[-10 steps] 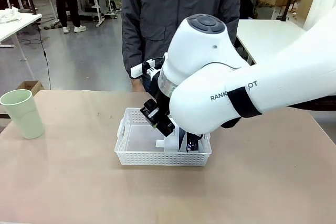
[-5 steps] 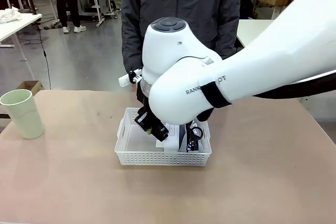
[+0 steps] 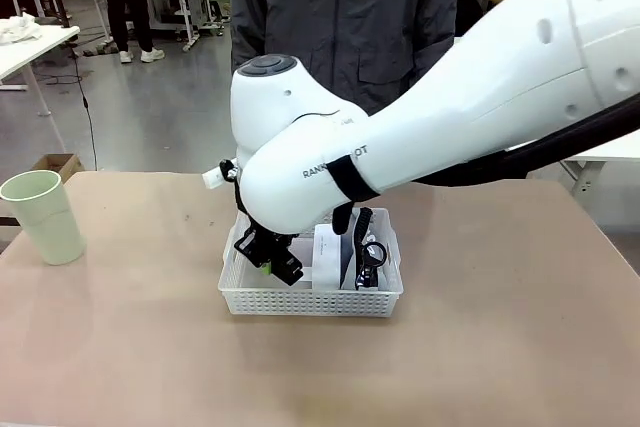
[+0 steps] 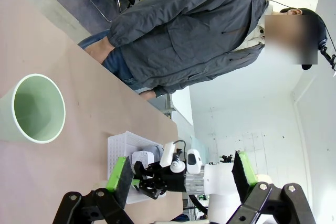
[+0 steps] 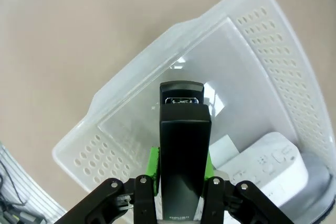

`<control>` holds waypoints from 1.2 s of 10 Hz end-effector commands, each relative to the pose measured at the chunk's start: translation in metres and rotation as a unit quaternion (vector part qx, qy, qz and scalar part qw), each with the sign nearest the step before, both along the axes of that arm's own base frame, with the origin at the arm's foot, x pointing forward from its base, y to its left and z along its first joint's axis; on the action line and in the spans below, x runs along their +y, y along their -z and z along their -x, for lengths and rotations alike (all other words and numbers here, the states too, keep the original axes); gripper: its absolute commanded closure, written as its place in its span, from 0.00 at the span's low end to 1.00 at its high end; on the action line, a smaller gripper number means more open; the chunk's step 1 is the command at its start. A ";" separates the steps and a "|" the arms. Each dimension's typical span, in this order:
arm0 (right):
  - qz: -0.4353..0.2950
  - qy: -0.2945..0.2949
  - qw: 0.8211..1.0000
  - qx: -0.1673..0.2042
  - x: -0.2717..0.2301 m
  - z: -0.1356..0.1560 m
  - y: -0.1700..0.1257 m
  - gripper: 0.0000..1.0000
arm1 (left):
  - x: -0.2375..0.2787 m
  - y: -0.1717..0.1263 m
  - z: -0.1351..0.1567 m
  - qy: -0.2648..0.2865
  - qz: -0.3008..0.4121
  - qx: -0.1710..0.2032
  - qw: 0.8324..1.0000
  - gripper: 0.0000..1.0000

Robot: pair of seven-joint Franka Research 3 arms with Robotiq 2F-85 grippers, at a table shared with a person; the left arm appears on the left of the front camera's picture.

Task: Efficiently arrange items inside the basket to fit them all.
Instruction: Pick up the Stapler and place it inside the Organizing basket.

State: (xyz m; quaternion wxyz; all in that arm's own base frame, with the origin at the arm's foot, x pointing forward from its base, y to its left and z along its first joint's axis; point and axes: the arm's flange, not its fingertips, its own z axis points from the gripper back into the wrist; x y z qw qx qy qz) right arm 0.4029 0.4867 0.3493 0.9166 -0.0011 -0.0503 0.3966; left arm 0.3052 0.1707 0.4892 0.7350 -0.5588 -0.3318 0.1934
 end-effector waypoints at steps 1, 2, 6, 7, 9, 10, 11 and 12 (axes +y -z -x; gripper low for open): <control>0.017 0.011 1.000 0.015 0.016 -0.013 0.008 0.63 | 0.000 -0.001 0.001 0.002 0.001 -0.012 1.000 0.00; 0.023 0.015 0.999 0.029 0.017 -0.017 0.017 0.63 | 0.000 -0.001 0.001 0.002 0.001 -0.012 1.000 0.00; 0.023 0.019 0.998 0.047 0.013 -0.026 0.028 0.63 | 0.000 -0.001 0.001 0.002 0.001 -0.012 1.000 0.00; 0.022 0.017 0.998 0.050 0.012 -0.027 0.030 0.63 | 0.000 -0.001 0.001 0.002 0.001 -0.012 1.000 0.00; 0.020 0.017 0.998 0.054 0.010 -0.030 0.034 0.63 | 0.000 -0.001 0.001 0.002 0.001 -0.012 1.000 0.00; 0.020 0.016 0.998 0.057 0.008 -0.031 0.035 0.56 | 0.000 -0.001 0.001 0.002 0.001 -0.012 1.000 0.00; 0.020 0.015 0.998 0.059 0.007 -0.032 0.036 0.03 | 0.000 -0.001 0.001 0.002 0.001 -0.012 1.000 0.00; 0.019 0.015 0.998 0.059 0.006 -0.032 0.036 0.00 | 0.000 -0.001 0.001 0.002 0.001 -0.012 1.000 0.00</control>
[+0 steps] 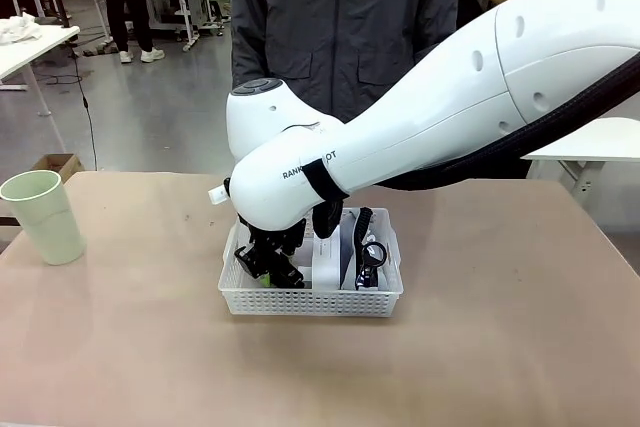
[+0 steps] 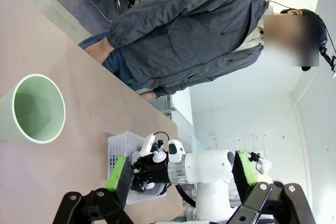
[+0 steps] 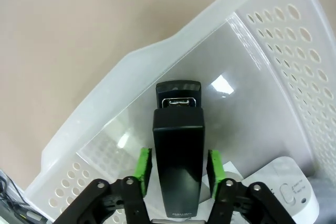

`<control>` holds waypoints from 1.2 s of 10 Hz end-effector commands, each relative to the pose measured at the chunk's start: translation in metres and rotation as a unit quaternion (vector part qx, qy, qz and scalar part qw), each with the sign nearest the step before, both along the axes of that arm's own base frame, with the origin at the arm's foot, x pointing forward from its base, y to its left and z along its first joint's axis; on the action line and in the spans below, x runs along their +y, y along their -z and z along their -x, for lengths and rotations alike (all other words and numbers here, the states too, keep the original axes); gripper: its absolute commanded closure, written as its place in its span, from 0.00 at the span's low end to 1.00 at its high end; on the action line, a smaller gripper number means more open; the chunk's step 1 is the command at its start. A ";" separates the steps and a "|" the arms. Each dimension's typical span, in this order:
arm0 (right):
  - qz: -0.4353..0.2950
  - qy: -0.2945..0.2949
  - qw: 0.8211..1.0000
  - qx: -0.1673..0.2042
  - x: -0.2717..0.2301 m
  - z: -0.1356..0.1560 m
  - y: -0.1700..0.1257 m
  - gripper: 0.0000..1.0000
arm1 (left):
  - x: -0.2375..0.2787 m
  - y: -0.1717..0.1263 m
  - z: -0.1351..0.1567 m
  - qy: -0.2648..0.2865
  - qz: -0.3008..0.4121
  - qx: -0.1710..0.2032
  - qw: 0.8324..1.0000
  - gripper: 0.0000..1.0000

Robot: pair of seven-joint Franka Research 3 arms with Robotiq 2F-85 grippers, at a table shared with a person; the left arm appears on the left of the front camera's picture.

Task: Efficiently arrange items inside the basket to fit them all.
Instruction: Pick up the Stapler and place it inside the Organizing basket.

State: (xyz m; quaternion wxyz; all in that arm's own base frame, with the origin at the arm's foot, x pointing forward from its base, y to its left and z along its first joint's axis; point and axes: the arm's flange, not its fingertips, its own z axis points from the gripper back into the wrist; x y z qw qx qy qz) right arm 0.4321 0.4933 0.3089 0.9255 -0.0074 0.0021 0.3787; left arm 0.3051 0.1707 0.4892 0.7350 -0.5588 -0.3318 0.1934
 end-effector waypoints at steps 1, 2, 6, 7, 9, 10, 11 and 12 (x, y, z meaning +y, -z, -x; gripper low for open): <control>-0.007 -0.005 1.000 0.014 -0.002 -0.004 -0.004 0.00 | 0.000 -0.001 0.001 0.002 0.001 -0.012 1.000 0.00; -0.008 -0.005 1.000 0.015 -0.002 -0.004 -0.003 0.00 | 0.000 -0.001 0.001 0.002 0.001 -0.012 1.000 0.00; -0.048 -0.031 0.998 -0.008 -0.038 0.009 -0.049 0.00 | 0.000 -0.001 0.001 0.002 0.001 -0.012 1.000 0.00; -0.062 -0.033 0.997 -0.013 -0.065 0.018 -0.080 0.00 | 0.000 -0.001 0.001 0.002 0.001 -0.012 1.000 0.00; -0.106 -0.020 0.994 0.004 -0.130 0.040 -0.134 0.00 | 0.000 -0.001 0.001 0.002 0.001 -0.012 1.000 0.00; -0.149 -0.019 0.988 0.028 -0.174 0.053 -0.154 0.00 | 0.000 -0.001 0.001 0.002 0.001 -0.012 1.000 0.00; -0.204 -0.020 0.978 0.042 -0.217 0.066 -0.162 0.00 | 0.000 -0.001 0.001 0.002 0.001 -0.012 1.000 0.00; -0.242 0.038 0.969 0.037 -0.261 0.080 -0.164 0.00 | 0.000 -0.001 0.001 0.002 0.001 -0.012 1.000 0.00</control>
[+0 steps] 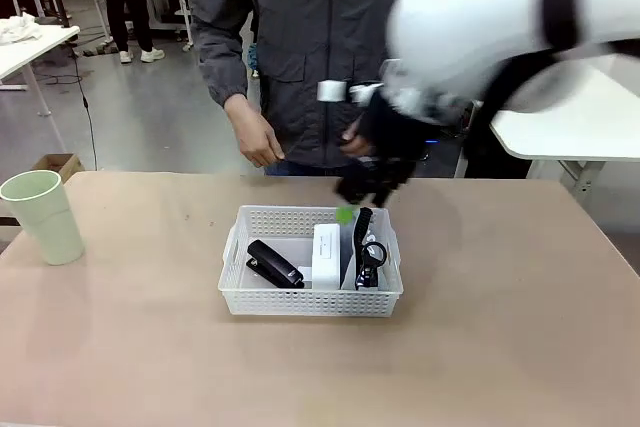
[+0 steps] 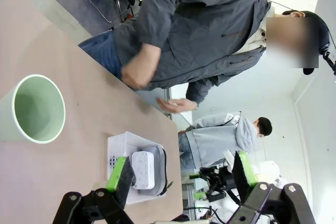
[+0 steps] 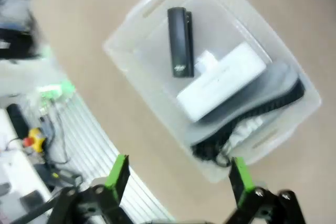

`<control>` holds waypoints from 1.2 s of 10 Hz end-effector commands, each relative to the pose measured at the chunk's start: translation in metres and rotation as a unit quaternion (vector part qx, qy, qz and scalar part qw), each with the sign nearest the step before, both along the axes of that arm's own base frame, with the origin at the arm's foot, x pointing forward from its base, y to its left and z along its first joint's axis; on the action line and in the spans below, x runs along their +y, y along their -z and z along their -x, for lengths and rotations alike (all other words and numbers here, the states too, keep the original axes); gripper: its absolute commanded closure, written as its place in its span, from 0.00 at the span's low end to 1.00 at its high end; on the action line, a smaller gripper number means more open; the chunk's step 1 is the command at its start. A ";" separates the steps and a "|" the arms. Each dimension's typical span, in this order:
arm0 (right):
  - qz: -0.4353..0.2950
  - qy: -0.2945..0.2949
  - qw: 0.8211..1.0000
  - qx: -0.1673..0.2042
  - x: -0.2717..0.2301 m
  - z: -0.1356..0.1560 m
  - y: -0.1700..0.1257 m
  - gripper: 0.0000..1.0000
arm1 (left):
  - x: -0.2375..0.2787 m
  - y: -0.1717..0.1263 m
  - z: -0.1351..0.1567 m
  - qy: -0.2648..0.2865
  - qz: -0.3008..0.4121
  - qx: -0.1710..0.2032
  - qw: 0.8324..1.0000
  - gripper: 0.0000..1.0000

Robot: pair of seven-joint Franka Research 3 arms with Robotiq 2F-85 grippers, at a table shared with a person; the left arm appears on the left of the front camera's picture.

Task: Efficiently arrange items inside the basket to fit them all.
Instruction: Pick up the Stapler and place it inside the Organizing basket.

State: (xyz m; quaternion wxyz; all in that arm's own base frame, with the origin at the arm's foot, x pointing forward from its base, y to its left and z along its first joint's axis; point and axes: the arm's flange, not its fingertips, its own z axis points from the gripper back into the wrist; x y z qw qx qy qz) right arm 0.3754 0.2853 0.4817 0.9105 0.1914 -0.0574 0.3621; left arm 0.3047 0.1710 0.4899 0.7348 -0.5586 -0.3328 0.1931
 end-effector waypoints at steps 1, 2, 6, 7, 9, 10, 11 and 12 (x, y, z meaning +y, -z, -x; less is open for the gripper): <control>-0.070 0.080 0.994 0.024 -0.094 0.041 0.011 0.00 | 0.000 0.000 0.000 0.002 0.001 -0.011 1.000 0.00; -0.128 0.109 0.985 0.026 -0.143 0.062 0.016 0.00 | 0.000 0.000 0.000 0.002 0.001 -0.011 1.000 0.00; -0.334 0.191 0.923 0.032 -0.283 0.123 0.103 0.00 | 0.000 0.000 0.000 0.002 0.001 -0.011 1.000 0.00; -0.371 0.190 0.909 0.016 -0.297 0.130 0.126 0.00 | 0.000 0.000 0.000 0.002 0.001 -0.011 1.000 0.00; -0.423 0.205 0.883 0.003 -0.316 0.133 0.161 0.00 | 0.000 0.000 0.000 0.002 0.001 -0.011 1.000 0.00; -0.436 0.219 0.873 -0.002 -0.319 0.133 0.178 0.00 | 0.000 0.000 0.000 0.002 0.001 -0.011 1.000 0.00; -0.390 0.224 0.893 0.009 -0.367 0.045 0.081 0.00 | 0.000 0.000 0.000 0.002 0.001 -0.011 1.000 0.00; -0.390 0.224 0.893 0.009 -0.367 0.045 0.081 0.00 | 0.000 0.000 0.000 0.002 0.001 -0.011 1.000 0.00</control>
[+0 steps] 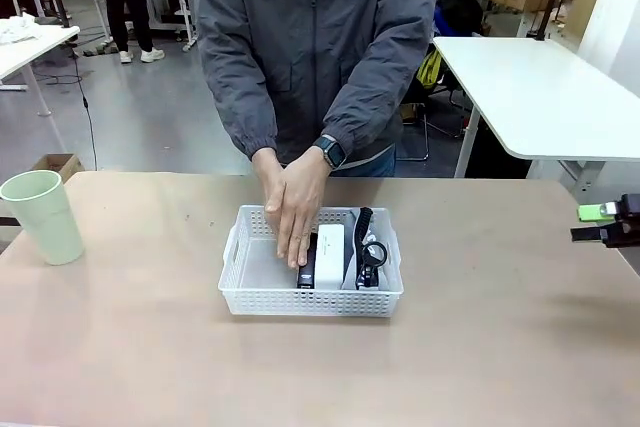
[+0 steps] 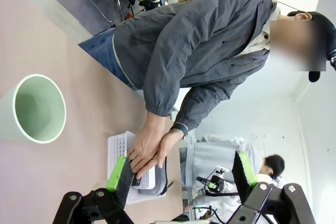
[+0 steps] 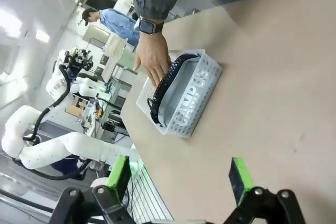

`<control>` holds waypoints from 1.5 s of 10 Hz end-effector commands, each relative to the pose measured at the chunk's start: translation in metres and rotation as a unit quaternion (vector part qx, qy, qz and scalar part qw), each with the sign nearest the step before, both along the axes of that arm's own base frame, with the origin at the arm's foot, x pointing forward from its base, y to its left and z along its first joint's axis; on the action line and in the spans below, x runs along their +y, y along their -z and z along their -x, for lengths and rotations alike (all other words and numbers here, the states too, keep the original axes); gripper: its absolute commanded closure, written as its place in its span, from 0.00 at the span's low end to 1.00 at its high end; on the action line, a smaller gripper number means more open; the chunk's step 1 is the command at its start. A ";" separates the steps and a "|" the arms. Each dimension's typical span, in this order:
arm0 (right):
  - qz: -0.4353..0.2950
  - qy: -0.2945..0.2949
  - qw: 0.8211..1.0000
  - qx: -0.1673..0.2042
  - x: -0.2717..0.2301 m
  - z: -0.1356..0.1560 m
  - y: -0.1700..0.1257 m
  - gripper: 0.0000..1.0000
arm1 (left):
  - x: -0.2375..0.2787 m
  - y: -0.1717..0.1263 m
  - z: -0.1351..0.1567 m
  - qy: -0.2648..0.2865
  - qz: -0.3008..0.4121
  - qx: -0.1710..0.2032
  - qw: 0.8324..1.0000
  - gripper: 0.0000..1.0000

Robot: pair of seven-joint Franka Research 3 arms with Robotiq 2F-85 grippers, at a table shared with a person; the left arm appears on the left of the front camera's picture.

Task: Efficiently arrange items inside the basket to fit them all.
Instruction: Pick up the Stapler and place it inside the Organizing basket, then pick up the Reusable plastic cup and place it inside the Organizing basket.

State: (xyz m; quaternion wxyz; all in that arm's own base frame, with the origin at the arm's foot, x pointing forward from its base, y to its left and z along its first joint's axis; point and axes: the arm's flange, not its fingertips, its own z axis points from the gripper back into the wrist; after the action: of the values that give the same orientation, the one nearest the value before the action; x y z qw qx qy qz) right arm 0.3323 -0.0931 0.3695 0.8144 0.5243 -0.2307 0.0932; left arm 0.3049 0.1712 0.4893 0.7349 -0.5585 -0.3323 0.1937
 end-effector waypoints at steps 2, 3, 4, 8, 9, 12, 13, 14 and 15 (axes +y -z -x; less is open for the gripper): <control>0.010 -0.001 1.000 0.002 0.012 0.002 -0.031 0.00 | -0.001 -0.001 0.000 0.002 0.001 -0.012 1.000 0.00; 0.010 -0.001 1.000 0.002 0.012 0.002 -0.031 0.00 | -0.001 -0.001 0.000 0.002 0.001 -0.012 1.000 0.00; 0.010 -0.001 1.000 0.002 0.012 0.002 -0.031 0.00 | -0.001 -0.001 0.000 0.002 0.001 -0.012 1.000 0.00; 0.010 -0.001 1.000 0.002 0.012 0.002 -0.031 0.00 | -0.001 -0.001 0.000 0.002 0.001 -0.012 1.000 0.00; 0.010 -0.001 1.000 0.002 0.012 0.002 -0.031 0.00 | -0.001 -0.001 0.000 0.002 0.001 -0.012 1.000 0.00; 0.010 -0.001 1.000 0.002 0.012 0.002 -0.031 0.00 | -0.001 -0.001 0.000 0.002 0.001 -0.012 1.000 0.00; 0.010 -0.001 1.000 0.002 0.012 0.002 -0.031 0.00 | -0.001 -0.001 0.000 0.002 0.001 -0.012 1.000 0.00; 0.010 -0.001 1.000 0.002 0.012 0.002 -0.031 0.00 | -0.001 -0.001 0.000 0.002 0.001 -0.012 1.000 0.00; 0.010 -0.001 1.000 0.002 0.012 0.002 -0.031 0.00 | -0.001 -0.001 0.000 0.002 0.001 -0.012 1.000 0.00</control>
State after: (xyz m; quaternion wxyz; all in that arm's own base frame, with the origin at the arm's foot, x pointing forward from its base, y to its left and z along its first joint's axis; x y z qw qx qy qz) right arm 0.3299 -0.0837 0.3989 0.8218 0.5119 -0.2280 0.1032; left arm 0.3049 0.1712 0.4892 0.7349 -0.5586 -0.3322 0.1937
